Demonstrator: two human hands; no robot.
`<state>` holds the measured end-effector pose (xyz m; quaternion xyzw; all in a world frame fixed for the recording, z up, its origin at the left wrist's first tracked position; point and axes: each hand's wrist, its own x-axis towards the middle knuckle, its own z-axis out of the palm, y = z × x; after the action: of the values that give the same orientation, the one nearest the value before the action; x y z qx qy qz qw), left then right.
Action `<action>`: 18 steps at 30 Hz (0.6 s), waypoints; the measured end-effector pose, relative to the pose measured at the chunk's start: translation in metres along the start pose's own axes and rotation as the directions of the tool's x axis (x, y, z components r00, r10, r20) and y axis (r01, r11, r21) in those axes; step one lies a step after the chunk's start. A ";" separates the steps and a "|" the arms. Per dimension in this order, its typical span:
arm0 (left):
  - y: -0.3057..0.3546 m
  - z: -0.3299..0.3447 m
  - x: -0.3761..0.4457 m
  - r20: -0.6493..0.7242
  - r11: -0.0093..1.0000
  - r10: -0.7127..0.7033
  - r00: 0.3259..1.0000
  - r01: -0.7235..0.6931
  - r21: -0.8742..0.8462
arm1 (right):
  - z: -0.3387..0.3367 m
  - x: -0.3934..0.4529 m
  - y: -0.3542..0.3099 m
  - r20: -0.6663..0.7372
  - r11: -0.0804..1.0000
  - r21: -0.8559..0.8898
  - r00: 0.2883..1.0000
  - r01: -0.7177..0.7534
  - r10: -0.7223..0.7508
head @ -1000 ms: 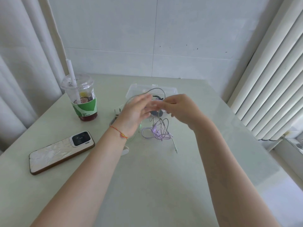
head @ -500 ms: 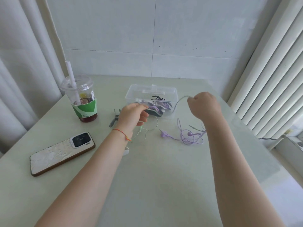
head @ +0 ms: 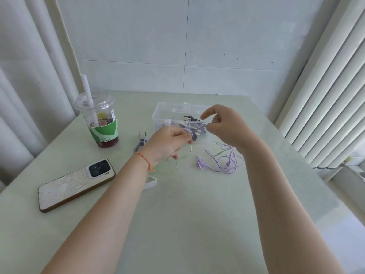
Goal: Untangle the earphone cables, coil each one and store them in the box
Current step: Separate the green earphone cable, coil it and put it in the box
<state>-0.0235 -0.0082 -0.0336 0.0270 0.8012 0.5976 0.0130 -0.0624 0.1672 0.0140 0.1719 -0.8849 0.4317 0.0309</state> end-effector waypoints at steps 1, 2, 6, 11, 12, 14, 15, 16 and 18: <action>-0.004 -0.004 0.002 -0.097 1.000 -0.016 0.995 0.016 0.005 | -0.002 0.004 0.006 -0.116 0.999 0.010 0.992 -0.045 0.046; -0.008 -0.007 0.005 -0.192 0.999 -0.034 0.981 0.030 -0.027 | -0.004 0.008 0.013 -0.246 0.996 0.004 0.965 -0.091 0.089; -0.021 -0.019 0.019 -0.540 0.992 -0.059 0.840 -0.009 -0.122 | -0.017 0.011 0.038 -0.525 0.966 -0.030 0.826 -0.258 0.204; -0.042 -0.040 0.032 -0.784 0.921 -0.240 0.572 -0.121 -0.370 | -0.012 0.013 0.045 -0.326 0.927 -0.141 0.900 -0.348 0.288; -0.043 -0.042 0.032 -0.784 0.909 -0.276 0.557 -0.113 -0.401 | -0.010 0.014 0.045 -0.324 0.928 -0.165 0.907 -0.334 0.269; -0.043 -0.043 0.031 -0.769 0.907 -0.300 0.565 -0.081 -0.414 | -0.007 0.015 0.046 -0.323 0.938 -0.200 0.922 -0.285 0.212; -0.042 -0.042 0.032 -0.738 0.908 -0.301 0.604 -0.055 -0.415 | -0.007 0.016 0.045 -0.322 0.948 -0.184 0.927 -0.261 0.192; -0.039 -0.037 0.030 -0.672 0.906 -0.304 0.675 -0.013 -0.423 | -0.007 0.015 0.043 -0.315 0.964 -0.120 0.930 -0.238 0.190; -0.029 -0.026 0.026 -0.473 0.888 -0.283 0.835 0.042 -0.458 | -0.007 0.013 0.035 -0.240 0.961 0.170 0.937 -0.217 0.254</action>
<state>-0.0517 -0.0396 -0.0534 -0.2113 0.6213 0.7396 -0.1494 -0.0870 0.1894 -0.0052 0.0081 -0.8547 0.5125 0.0824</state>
